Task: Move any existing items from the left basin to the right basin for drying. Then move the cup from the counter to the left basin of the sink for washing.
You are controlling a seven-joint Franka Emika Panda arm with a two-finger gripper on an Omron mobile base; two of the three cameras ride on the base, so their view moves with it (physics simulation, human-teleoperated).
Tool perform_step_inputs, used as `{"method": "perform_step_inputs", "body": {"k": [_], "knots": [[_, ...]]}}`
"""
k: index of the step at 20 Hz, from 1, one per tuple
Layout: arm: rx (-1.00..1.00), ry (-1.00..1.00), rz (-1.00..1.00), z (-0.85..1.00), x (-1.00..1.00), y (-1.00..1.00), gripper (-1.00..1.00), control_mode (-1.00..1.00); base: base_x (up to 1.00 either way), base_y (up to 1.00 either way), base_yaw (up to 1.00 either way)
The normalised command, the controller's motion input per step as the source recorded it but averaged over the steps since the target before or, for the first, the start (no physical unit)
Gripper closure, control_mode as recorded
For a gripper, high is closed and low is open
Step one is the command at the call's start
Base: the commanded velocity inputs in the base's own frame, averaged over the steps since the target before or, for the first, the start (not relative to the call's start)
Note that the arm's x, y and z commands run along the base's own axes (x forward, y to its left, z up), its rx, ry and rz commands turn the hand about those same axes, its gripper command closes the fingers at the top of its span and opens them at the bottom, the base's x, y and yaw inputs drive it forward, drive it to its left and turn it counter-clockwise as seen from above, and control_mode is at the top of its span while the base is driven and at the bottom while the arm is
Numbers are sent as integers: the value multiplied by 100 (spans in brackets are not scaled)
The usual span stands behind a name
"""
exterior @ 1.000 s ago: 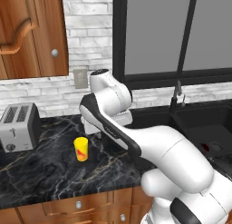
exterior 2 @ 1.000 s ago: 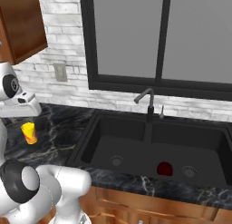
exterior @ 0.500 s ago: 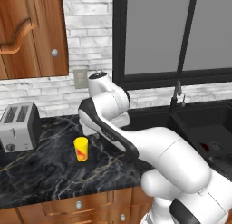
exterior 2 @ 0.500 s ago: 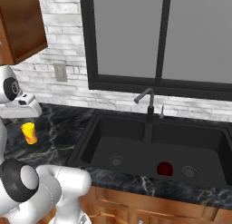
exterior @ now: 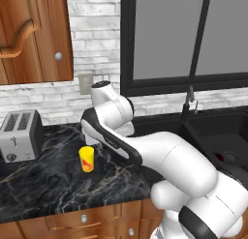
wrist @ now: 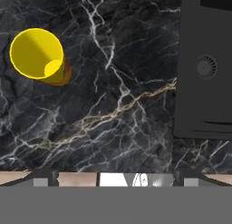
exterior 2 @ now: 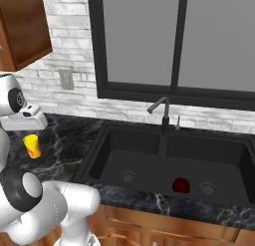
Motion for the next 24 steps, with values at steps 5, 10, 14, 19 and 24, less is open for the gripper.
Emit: {"method": "perform_step_inputs", "body": {"k": [5,10,14,19,24], "knots": [[0,0,0,-17,20,9,-100,-100,0,0,0],[0,0,0,-15,15,6,-100,-100,0,0,0],[0,0,0,-17,13,11,-100,-100,0,0,0],[0,0,0,-17,14,10,-100,-100,0,0,0],[0,0,0,-16,13,10,-100,-100,0,0,0]]}}
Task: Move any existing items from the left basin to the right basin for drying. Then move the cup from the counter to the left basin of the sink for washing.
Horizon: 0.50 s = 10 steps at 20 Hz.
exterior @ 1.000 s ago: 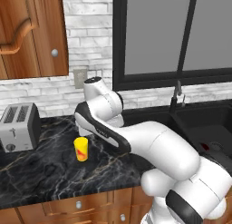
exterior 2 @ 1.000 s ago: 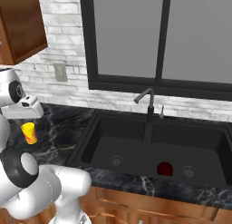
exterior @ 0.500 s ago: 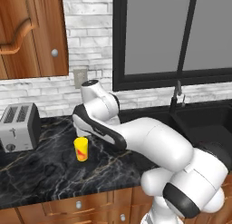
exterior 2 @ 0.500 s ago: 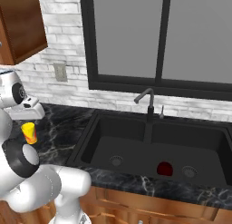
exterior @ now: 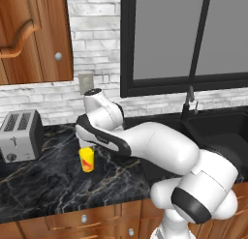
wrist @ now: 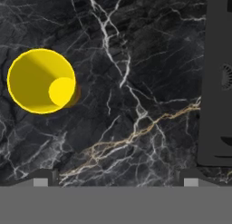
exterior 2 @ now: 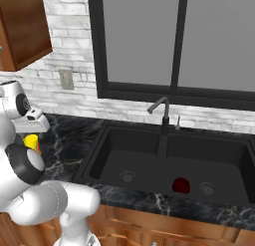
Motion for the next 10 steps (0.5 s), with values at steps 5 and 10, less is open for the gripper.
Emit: {"method": "perform_step_inputs", "body": {"k": [5,10], "knots": [[0,0,0,-16,12,11,-100,-100,0,0,0],[0,0,0,-12,13,10,-100,-100,0,0,0]]}}
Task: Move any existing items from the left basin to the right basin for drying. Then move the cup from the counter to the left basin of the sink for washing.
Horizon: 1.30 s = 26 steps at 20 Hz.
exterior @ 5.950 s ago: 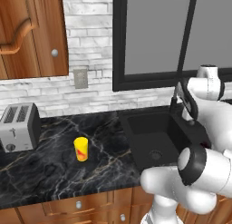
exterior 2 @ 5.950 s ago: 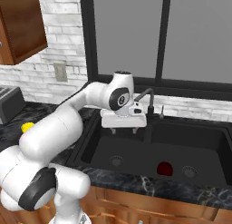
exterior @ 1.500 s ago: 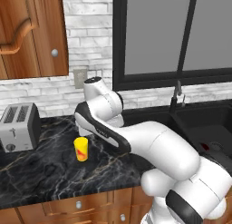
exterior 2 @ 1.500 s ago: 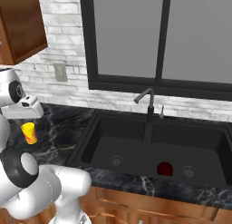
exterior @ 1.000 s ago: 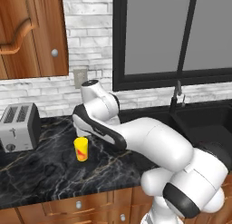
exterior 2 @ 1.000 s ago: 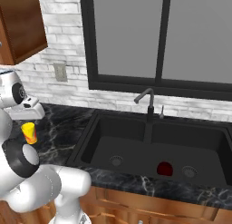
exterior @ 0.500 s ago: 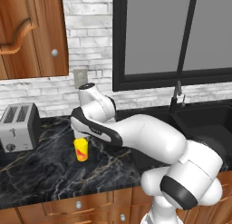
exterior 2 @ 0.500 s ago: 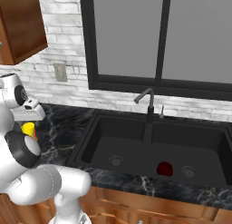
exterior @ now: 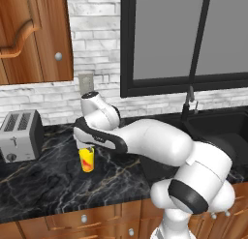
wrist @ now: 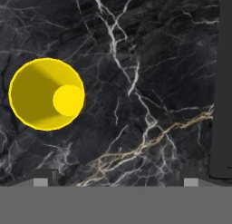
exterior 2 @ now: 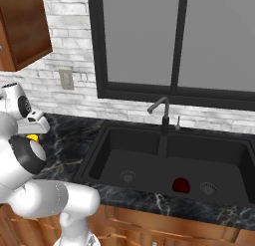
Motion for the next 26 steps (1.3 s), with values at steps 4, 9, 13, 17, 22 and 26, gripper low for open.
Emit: {"method": "perform_step_inputs", "body": {"k": [4,9,13,17,22,26], "knots": [[0,0,0,-6,10,5,-100,-100,0,0,0],[0,1,0,-9,11,7,-100,-100,0,0,0],[0,1,0,-12,7,4,-100,-100,0,0,0],[0,0,0,-10,7,2,-100,-100,0,0,0],[0,0,0,-9,8,1,-100,-100,0,0,0],[0,0,0,-11,9,4,-100,-100,0,0,0]]}}
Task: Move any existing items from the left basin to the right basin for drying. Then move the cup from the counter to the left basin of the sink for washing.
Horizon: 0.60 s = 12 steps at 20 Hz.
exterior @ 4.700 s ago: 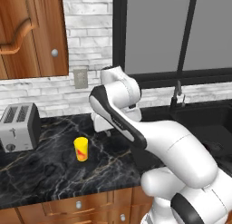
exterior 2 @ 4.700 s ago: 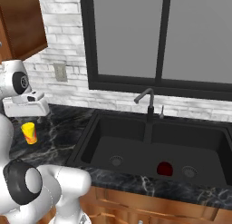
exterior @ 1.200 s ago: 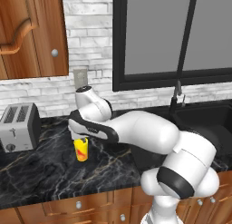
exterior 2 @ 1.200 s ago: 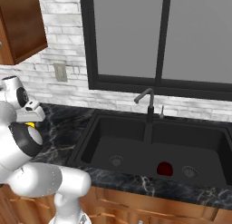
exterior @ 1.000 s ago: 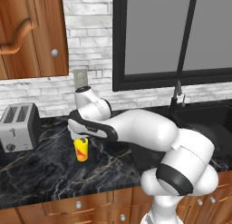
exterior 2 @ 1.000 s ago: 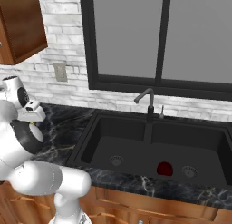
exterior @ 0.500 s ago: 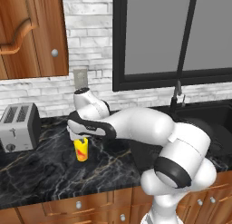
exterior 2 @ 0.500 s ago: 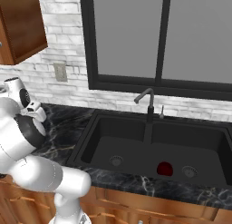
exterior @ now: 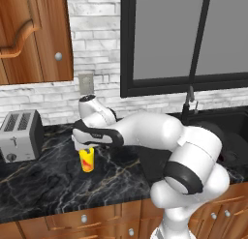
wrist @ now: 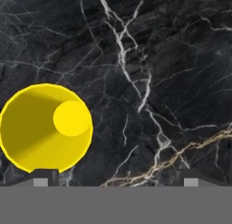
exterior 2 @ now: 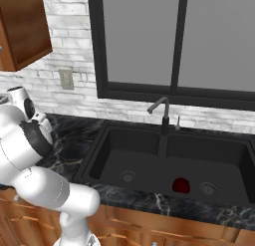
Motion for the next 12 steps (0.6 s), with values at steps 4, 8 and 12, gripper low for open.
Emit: {"method": "perform_step_inputs", "body": {"k": [4,8,12], "knots": [[0,0,0,-11,1,6,-100,-100,0,0,0],[0,0,0,-11,0,4,-100,-100,0,0,0],[0,0,0,-6,3,2,-100,-100,0,0,0]]}}
